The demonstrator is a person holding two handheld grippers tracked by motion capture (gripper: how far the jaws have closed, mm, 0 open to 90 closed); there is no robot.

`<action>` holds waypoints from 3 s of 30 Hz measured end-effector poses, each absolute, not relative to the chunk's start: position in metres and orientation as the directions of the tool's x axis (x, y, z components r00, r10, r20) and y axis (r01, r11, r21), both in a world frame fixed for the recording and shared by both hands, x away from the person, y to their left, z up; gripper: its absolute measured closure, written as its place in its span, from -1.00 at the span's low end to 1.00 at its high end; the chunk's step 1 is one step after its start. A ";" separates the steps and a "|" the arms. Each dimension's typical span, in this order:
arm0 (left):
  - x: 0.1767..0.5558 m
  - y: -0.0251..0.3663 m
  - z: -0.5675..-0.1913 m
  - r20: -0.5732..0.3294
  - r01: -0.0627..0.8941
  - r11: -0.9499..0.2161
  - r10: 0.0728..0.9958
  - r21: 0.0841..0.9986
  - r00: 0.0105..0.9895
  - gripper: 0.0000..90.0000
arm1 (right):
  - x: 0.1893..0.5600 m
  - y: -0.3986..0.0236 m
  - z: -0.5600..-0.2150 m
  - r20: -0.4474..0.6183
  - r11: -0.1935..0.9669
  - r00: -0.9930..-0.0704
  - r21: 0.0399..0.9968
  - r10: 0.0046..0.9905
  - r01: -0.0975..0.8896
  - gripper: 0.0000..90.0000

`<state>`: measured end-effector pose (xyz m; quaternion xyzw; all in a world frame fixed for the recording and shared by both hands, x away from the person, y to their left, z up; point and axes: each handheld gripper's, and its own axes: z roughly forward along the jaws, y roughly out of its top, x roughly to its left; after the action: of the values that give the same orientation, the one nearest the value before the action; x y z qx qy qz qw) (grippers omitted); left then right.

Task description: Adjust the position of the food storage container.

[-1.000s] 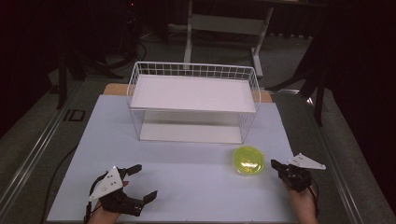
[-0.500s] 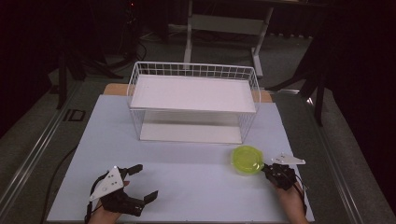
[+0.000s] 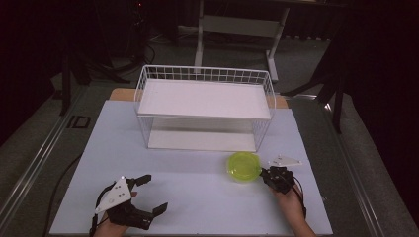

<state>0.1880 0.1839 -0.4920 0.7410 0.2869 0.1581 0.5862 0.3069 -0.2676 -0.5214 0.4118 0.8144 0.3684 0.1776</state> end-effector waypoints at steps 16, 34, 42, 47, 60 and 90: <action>0.188 0.186 -0.491 -0.103 0.239 -0.144 0.611 0.960 0.784 -0.97 | 0.310 -0.250 -0.514 0.035 0.369 -0.609 0.767 0.792 0.525 1.00; 0.187 0.185 -0.491 -0.099 0.237 -0.149 0.610 0.960 0.786 -0.97 | 0.311 -0.217 -0.530 0.072 0.411 -0.656 0.726 0.751 0.551 1.00; 0.187 0.185 -0.491 -0.101 0.238 -0.148 0.609 0.960 0.787 -0.97 | 0.314 -0.188 -0.530 0.087 0.423 -0.689 0.732 0.720 0.534 1.00; 0.187 0.186 -0.491 -0.105 0.240 -0.144 0.608 0.960 0.787 -0.97 | 0.316 -0.176 -0.531 0.098 0.430 -0.706 0.732 0.701 0.529 1.00; 0.187 0.186 -0.491 -0.104 0.240 -0.147 0.606 0.960 0.789 -0.97 | 0.326 -0.143 -0.536 0.098 0.457 -0.733 0.725 0.673 0.516 1.00; 0.187 0.183 -0.492 -0.109 0.252 -0.156 0.604 0.955 0.789 -0.97 | 0.288 -0.173 -0.512 0.036 0.483 -0.813 0.789 0.581 0.380 -0.46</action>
<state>0.1872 0.1831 -0.4924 0.7450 0.2872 0.1512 0.5828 0.2879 -0.1734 -0.5116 0.2818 0.8528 0.4233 0.1189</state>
